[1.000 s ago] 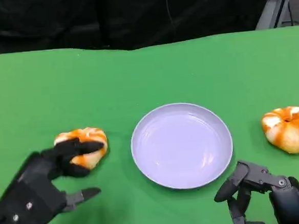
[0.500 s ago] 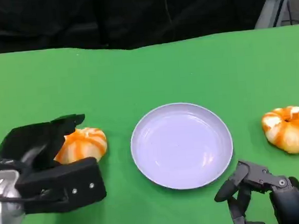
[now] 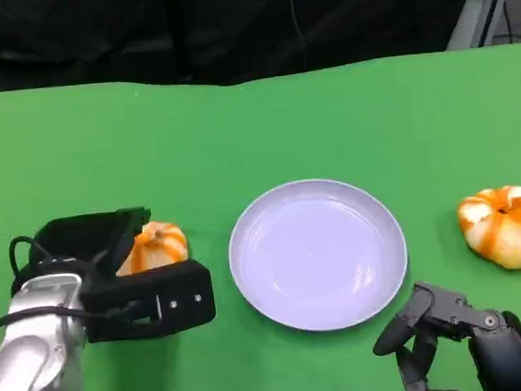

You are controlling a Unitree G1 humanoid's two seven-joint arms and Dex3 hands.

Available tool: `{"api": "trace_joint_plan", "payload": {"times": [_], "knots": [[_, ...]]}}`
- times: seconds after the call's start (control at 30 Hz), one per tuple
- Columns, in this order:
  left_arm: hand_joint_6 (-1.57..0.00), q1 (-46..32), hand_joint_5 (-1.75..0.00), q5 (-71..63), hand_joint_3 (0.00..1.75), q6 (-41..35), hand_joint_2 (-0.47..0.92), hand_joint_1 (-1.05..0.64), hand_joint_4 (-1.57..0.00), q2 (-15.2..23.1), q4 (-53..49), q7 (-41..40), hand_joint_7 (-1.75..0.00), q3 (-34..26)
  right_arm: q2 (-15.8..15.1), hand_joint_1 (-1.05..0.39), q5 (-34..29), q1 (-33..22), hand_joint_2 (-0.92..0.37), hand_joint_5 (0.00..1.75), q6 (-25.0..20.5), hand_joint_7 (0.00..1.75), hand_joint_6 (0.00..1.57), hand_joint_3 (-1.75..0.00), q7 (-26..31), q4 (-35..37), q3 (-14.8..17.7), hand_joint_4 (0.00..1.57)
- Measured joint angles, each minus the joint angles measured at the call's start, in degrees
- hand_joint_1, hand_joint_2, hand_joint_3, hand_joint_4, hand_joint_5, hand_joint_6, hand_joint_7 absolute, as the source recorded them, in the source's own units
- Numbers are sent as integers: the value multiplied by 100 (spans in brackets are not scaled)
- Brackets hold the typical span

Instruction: Grasp the bread from the table and place it into the plate.

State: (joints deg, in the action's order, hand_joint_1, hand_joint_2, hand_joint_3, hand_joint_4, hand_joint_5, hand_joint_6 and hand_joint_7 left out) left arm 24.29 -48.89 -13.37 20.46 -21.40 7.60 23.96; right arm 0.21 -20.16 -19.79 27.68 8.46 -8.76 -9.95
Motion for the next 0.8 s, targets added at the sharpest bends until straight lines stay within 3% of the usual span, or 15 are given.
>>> {"api": "trace_joint_plan", "payload": {"times": [0.17, 0.27, 0.37, 0.4, 0.43, 0.47, 0.5, 0.53, 0.6, 0.8], "knots": [[-32, 317, -10, -30, 0, -65, 90, -55, -44, -187, -684, -52, -1, 254, 3, 5, -15, -17, -29, 172, -9, 130, 84, -138, 2, -30, -6, 91], [-39, 674, -16, -2, 0, -9, 89, -42, -58, -386, -1427, -261, -3, 358, 6, 5, -26, -35, -28, 172, -21, 130, 84, -139, 4, -107, -13, 91], [-40, 888, -17, 48, 0, 171, 89, -40, -61, -493, -1961, -524, -3, 386, 7, 5, -24, -52, -28, 172, -29, 130, 84, -140, 6, -109, -16, 91], [-73, 937, -104, 85, 1, 218, 91, -32, -71, -504, -2060, -575, -46, 390, 7, 6, -23, -53, -28, 172, -34, 130, 84, -140, 6, -109, -16, 91], [-83, 965, -135, 139, 1, 379, 91, -30, -73, -501, -2183, -766, -63, 386, 11, 6, -25, -51, -28, 173, -43, 130, 84, -141, 6, -110, -21, 91], [-88, 965, -151, 183, 2, 630, 92, -29, -75, -483, -2312, -1078, -72, 380, 18, 6, -24, -53, -28, 173, -52, 130, 84, -141, 6, -114, -25, 91], [-75, 963, -165, 222, 7, 909, 92, -25, -78, -460, -2456, -1406, -124, 378, 26, 6, -25, -55, -28, 173, -60, 130, 84, -141, 7, -116, -32, 91], [-68, 940, -170, 243, 8, 1159, 92, -23, -79, -421, -2542, -1704, -145, 362, 27, 5, -24, -59, -28, 173, -60, 131, 84, -141, 7, -122, -42, 90], [-63, 895, -174, 311, 9, 1535, 92, -22, -80, -349, -2602, -2093, -163, 340, 26, 5, -24, -64, -28, 173, -61, 131, 84, -141, 7, -126, -48, 90], [-56, 596, -175, 438, 18, 1899, 92, -18, -81, -237, -2013, -2348, -174, 288, 18, 3, -24, -49, -27, 173, -70, 132, 85, -141, 8, -130, -43, 92]]}}
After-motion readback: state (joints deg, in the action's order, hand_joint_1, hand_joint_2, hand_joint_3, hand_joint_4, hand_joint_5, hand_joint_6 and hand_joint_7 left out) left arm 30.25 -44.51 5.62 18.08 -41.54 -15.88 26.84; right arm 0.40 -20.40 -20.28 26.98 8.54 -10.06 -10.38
